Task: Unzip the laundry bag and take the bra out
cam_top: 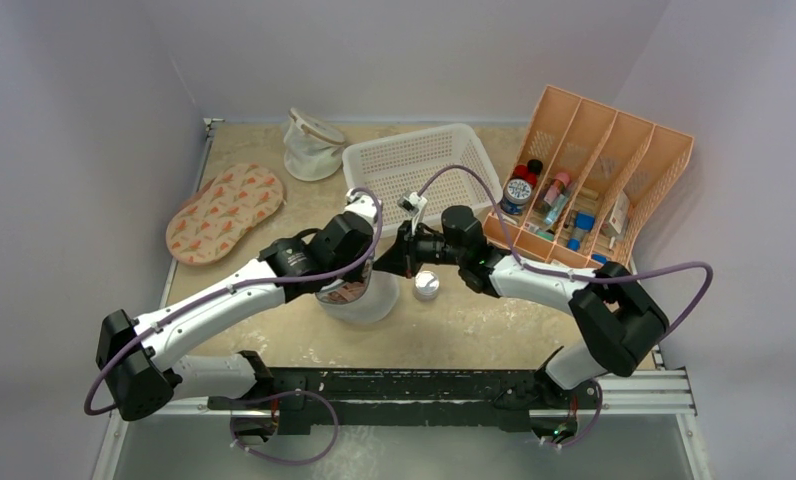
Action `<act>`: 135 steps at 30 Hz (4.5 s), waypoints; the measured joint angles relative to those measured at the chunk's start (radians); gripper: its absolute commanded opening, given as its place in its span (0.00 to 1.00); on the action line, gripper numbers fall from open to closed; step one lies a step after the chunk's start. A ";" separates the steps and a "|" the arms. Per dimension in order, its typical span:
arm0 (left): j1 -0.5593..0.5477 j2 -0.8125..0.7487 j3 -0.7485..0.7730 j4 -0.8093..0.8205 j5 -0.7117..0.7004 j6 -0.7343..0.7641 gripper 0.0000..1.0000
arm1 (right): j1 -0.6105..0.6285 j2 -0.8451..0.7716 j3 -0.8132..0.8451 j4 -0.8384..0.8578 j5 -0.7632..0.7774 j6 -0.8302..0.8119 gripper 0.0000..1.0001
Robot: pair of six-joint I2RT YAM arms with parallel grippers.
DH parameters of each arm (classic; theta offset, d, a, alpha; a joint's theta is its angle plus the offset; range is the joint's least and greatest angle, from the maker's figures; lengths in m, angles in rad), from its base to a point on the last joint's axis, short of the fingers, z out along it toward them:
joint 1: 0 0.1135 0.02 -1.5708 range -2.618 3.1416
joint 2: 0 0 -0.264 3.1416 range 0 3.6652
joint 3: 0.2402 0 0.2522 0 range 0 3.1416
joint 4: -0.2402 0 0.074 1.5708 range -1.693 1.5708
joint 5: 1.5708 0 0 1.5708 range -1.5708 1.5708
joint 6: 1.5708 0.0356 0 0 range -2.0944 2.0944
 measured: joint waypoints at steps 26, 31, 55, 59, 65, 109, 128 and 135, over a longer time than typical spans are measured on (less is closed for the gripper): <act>-0.001 -0.115 0.080 -0.126 0.049 0.143 0.26 | -0.111 0.040 0.048 -0.063 -0.089 -0.085 0.00; -0.001 -0.089 0.080 -0.156 -0.010 0.127 0.53 | -0.113 -0.016 0.007 -0.061 -0.102 -0.076 0.00; -0.002 -0.004 0.115 -0.126 0.078 0.185 0.09 | -0.081 -0.055 -0.012 -0.054 -0.154 -0.072 0.00; -0.004 -0.048 0.140 -0.163 0.143 0.259 0.00 | -0.091 -0.055 -0.007 -0.061 -0.188 -0.111 0.00; -0.006 -0.093 0.177 -0.179 0.192 0.331 0.00 | -0.123 -0.055 0.027 -0.101 -0.241 -0.196 0.00; -0.014 -0.056 0.080 -0.089 0.242 0.242 0.36 | -0.085 -0.111 0.023 -0.127 -0.274 -0.151 0.00; -0.020 -0.109 0.156 -0.203 0.227 0.242 0.00 | -0.120 -0.063 0.051 -0.181 -0.274 -0.235 0.00; -0.020 -0.123 0.167 -0.266 0.295 0.243 0.00 | -0.141 0.019 0.123 -0.238 -0.302 -0.338 0.01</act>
